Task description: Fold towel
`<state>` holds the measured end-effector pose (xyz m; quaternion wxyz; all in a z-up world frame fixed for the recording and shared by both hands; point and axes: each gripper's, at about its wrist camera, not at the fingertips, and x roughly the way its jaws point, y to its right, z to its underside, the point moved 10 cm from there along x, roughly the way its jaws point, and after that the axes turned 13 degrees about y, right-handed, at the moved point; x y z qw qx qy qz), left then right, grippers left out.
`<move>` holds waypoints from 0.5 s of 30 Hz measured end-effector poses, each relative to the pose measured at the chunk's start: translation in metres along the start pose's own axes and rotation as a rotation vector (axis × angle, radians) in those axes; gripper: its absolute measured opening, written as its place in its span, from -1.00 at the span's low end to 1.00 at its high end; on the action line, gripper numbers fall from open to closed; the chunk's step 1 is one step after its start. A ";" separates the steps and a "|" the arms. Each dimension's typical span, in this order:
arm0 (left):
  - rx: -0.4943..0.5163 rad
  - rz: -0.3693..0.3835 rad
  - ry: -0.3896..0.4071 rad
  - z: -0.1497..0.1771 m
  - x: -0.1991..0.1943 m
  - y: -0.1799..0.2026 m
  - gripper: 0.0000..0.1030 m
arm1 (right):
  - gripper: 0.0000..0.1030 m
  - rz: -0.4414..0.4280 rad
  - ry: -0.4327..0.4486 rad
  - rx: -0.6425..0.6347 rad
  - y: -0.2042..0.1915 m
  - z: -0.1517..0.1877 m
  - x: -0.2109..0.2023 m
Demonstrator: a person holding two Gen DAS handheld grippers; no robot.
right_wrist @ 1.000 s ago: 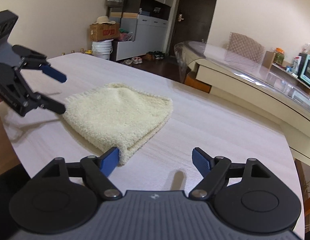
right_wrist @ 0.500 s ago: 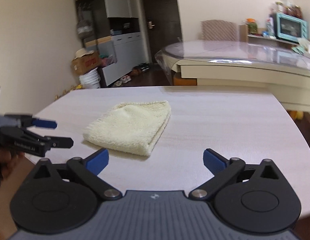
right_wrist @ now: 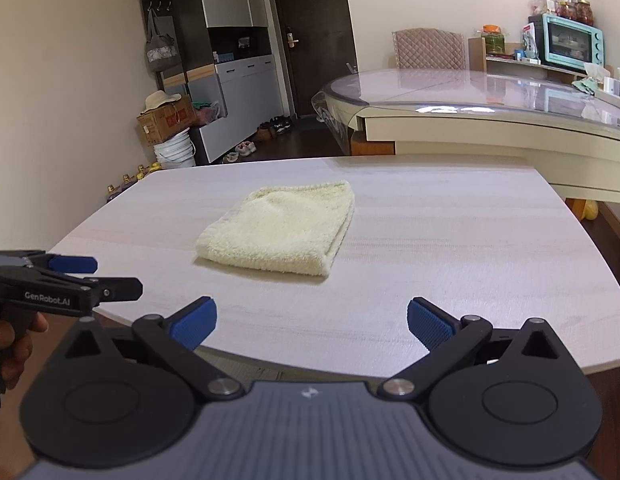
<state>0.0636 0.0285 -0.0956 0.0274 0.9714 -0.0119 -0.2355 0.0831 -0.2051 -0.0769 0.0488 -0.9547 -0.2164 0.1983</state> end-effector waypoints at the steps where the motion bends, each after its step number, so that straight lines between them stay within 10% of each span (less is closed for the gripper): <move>1: -0.005 -0.007 -0.002 0.001 -0.001 -0.001 1.00 | 0.99 0.001 0.001 0.007 -0.002 0.000 -0.001; 15: -0.052 -0.038 -0.019 0.007 -0.002 -0.006 1.00 | 0.99 0.014 -0.007 0.019 -0.006 0.006 -0.006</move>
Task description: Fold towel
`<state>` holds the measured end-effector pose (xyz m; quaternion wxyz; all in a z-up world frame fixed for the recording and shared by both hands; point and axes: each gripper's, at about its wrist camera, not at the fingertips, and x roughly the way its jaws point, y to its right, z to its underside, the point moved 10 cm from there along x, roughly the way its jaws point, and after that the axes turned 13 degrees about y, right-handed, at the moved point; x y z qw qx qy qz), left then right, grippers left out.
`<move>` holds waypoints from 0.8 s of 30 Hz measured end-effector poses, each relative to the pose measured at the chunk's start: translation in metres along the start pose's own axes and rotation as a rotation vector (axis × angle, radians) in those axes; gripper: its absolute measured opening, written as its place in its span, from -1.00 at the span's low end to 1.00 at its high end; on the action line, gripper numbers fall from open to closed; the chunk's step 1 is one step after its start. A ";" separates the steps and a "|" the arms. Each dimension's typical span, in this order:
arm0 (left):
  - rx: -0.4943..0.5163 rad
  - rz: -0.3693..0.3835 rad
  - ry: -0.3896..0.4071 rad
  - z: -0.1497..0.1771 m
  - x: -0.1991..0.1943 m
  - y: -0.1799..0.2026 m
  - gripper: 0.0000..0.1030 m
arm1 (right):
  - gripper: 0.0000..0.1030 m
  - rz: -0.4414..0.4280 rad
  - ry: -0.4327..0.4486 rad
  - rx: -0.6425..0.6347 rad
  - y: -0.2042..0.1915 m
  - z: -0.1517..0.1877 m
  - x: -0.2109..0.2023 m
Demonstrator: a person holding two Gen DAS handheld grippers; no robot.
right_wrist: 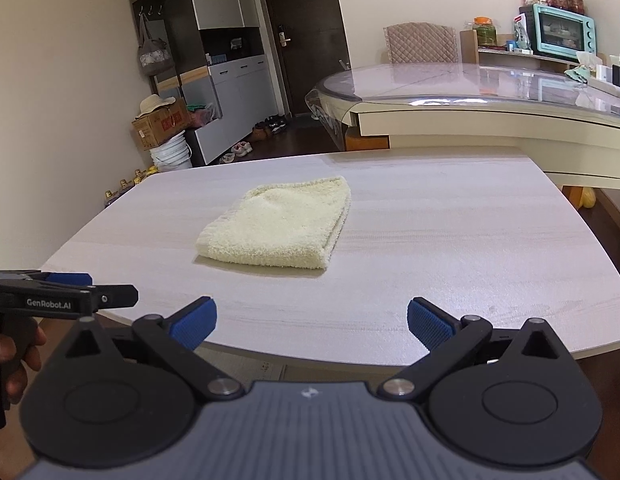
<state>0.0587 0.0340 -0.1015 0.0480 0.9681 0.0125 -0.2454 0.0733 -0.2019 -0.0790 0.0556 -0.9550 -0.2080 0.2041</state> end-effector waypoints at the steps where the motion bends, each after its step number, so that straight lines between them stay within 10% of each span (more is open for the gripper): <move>1: 0.000 0.001 -0.001 0.000 0.000 0.000 1.00 | 0.99 0.001 -0.002 -0.001 -0.001 0.000 0.000; 24: -0.010 0.006 0.012 -0.003 0.001 0.015 1.00 | 0.99 0.010 0.005 -0.010 -0.006 0.003 0.001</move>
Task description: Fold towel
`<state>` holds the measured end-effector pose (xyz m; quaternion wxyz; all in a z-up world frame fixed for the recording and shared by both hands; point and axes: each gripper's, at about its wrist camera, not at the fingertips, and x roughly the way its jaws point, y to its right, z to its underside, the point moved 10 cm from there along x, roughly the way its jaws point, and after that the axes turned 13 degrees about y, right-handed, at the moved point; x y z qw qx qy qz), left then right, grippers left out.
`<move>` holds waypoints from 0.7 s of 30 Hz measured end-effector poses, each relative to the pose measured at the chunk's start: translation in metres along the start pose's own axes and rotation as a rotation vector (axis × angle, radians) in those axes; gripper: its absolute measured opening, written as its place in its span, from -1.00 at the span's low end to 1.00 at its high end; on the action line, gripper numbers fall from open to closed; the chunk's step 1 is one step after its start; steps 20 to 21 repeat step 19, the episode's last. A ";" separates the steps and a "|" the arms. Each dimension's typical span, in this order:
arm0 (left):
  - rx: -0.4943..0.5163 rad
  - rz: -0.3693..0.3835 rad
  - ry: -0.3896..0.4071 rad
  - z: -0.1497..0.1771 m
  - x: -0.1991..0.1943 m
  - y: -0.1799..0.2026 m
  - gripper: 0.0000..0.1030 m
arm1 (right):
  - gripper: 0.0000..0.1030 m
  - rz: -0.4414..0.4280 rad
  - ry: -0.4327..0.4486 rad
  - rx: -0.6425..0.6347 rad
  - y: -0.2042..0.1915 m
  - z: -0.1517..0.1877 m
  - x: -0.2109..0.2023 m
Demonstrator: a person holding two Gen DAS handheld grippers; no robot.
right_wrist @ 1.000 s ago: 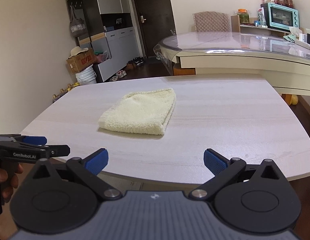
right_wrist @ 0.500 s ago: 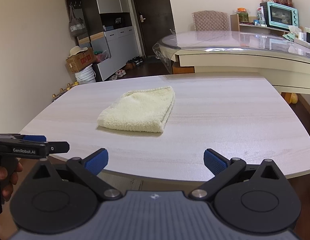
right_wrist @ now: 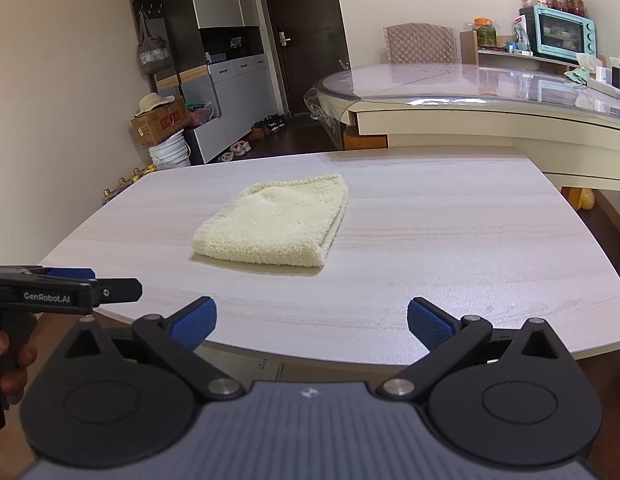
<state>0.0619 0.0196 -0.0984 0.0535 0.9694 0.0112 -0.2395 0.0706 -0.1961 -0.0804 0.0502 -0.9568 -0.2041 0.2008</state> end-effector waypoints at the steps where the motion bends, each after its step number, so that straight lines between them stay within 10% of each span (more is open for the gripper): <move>1: -0.004 0.000 0.001 -0.001 0.000 0.000 1.00 | 0.99 0.000 0.000 -0.001 0.000 0.000 0.000; 21: 0.036 -0.001 0.016 -0.003 -0.001 0.007 1.00 | 0.99 -0.003 0.001 -0.013 -0.001 -0.001 0.000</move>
